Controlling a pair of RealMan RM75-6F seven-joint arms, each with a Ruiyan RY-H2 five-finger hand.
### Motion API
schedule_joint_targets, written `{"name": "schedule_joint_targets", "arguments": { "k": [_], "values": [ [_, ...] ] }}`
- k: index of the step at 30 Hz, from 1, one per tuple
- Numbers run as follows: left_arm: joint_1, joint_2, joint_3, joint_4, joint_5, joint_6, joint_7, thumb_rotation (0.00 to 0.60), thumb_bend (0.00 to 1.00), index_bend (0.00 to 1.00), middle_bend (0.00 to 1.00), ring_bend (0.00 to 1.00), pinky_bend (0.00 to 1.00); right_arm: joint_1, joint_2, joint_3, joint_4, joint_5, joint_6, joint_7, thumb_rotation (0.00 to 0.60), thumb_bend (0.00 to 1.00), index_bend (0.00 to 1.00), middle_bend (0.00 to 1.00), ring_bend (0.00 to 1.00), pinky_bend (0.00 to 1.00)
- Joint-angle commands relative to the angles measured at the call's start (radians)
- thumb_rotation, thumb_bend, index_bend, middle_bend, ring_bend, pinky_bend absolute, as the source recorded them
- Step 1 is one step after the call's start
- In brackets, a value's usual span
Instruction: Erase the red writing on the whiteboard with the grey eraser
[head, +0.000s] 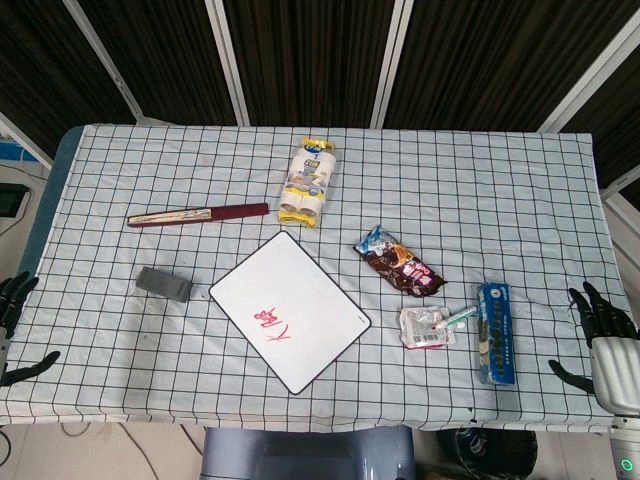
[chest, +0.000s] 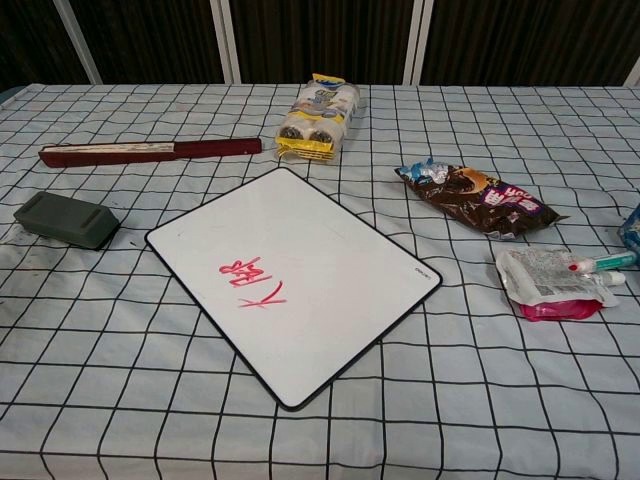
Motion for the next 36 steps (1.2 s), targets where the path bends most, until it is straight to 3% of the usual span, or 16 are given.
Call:
{"name": "schedule_joint_targets", "arguments": {
  "k": [1, 26, 36],
  "values": [
    [0.000, 0.000, 0.000, 0.000, -0.001, 0.000, 0.000, 0.600, 0.12, 0.00, 0.00, 0.00, 0.03, 0.000, 0.000, 0.000, 0.000, 0.000, 0.000, 0.000, 0.600, 0.10, 0.01, 0.04, 0.14, 0.19],
    [-0.014, -0.003, -0.003, 0.014, 0.015, -0.008, -0.003, 0.600, 0.12, 0.00, 0.00, 0.00, 0.04, 0.001, 0.000, 0.002, 0.001, 0.004, -0.002, -0.001, 0.600, 0.10, 0.00, 0.04, 0.14, 0.19],
    [-0.093, -0.022, -0.034, 0.012, 0.010, -0.099, 0.093, 0.600, 0.12, 0.00, 0.00, 0.00, 0.04, 0.001, 0.003, 0.005, 0.000, 0.012, -0.004, 0.007, 0.600, 0.10, 0.01, 0.04, 0.14, 0.19]
  ]
}}
